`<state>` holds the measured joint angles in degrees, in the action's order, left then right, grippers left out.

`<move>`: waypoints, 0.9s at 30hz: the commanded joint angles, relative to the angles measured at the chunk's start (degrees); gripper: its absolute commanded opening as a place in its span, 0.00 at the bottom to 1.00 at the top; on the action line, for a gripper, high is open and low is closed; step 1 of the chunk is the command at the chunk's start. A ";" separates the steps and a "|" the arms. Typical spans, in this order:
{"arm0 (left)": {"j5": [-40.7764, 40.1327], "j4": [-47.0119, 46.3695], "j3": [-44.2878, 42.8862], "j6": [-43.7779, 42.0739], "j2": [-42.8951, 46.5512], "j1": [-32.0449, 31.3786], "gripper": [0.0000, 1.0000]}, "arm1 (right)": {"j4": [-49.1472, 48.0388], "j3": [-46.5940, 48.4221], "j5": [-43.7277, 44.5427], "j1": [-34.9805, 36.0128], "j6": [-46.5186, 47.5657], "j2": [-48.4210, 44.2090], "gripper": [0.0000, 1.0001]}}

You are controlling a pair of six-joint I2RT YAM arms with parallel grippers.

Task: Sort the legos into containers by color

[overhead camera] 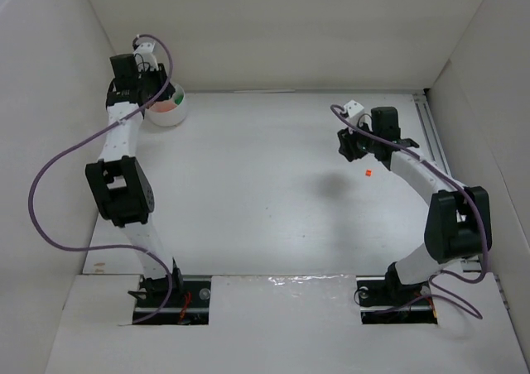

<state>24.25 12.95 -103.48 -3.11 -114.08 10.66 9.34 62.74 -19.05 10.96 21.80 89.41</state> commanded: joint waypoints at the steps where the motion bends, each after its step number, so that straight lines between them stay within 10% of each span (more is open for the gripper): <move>1: 5.89 -3.46 3.00 -1.10 12.12 -4.23 0.23 | 9.27 -0.95 0.06 -4.88 5.79 -1.78 0.50; 7: 5.20 -4.94 15.84 -7.07 22.23 -15.02 0.27 | 15.44 -2.71 4.36 -10.43 9.22 -1.78 0.49; 14: 4.39 -8.03 23.59 -7.09 25.75 -21.11 0.64 | 16.93 -3.41 7.71 -11.58 10.79 1.20 0.55; 27: 16.17 0.32 13.13 -10.77 16.97 -21.11 0.72 | 40.30 15.47 -10.30 -23.71 56.92 18.06 0.60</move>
<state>35.99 12.73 -87.18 -12.43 -97.23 -10.44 42.54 73.17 -23.46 -12.80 66.41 105.06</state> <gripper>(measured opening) 0.720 0.592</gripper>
